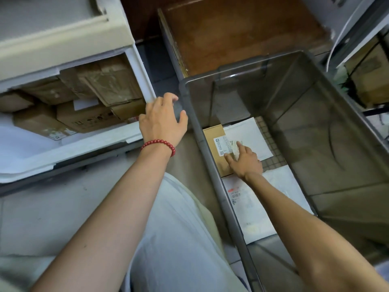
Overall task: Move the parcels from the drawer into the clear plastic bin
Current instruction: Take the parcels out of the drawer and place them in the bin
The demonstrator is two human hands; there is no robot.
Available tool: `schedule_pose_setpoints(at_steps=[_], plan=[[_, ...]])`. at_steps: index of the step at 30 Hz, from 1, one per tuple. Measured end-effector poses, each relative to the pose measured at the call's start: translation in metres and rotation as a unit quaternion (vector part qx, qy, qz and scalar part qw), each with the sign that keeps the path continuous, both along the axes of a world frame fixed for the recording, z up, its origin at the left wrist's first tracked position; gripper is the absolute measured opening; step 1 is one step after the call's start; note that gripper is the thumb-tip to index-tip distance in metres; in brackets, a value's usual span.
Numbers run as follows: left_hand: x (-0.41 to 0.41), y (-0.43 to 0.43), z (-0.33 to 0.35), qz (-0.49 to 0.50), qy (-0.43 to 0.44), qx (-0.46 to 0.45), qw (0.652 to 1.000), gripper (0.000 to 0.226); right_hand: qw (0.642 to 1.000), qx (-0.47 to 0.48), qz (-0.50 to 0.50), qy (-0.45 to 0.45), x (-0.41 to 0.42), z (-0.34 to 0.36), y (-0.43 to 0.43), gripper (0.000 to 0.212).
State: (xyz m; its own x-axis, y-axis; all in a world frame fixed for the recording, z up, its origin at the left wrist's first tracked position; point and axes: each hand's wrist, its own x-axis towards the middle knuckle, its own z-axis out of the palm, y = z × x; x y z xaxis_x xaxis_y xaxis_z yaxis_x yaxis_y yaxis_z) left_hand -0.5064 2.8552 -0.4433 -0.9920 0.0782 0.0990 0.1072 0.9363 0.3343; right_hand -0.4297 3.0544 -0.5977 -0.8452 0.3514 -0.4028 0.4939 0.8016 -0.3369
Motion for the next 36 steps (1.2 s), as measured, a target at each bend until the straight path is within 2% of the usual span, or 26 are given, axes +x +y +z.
schedule_pose_setpoints(at_steps=[9, 15, 23, 30, 36], plan=[[0.035, -0.027, 0.017, -0.016, -0.011, -0.089, 0.996, 0.041, 0.995, 0.038, 0.049, 0.081, -0.005, 0.080, -0.008, 0.069], [0.053, -0.059, 0.038, 0.024, -0.028, -0.072, 0.997, 0.043, 0.983, 0.013, 0.095, 0.158, -0.004, 0.140, -0.041, 0.064], [0.085, -0.116, 0.072, 0.040, 0.037, -0.095, 0.994, 0.047, 0.959, -0.023, 0.189, 0.210, 0.000, 0.205, -0.110, 0.061], [0.093, -0.176, 0.084, 0.095, 0.043, -0.111, 0.988, 0.048, 0.953, -0.099, 0.191, 0.212, -0.003, 0.221, -0.171, 0.061], [0.084, -0.172, 0.058, 0.103, 0.000, -0.078, 0.992, 0.054, 0.953, -0.129, 0.196, 0.191, -0.019, 0.202, -0.215, 0.062]])
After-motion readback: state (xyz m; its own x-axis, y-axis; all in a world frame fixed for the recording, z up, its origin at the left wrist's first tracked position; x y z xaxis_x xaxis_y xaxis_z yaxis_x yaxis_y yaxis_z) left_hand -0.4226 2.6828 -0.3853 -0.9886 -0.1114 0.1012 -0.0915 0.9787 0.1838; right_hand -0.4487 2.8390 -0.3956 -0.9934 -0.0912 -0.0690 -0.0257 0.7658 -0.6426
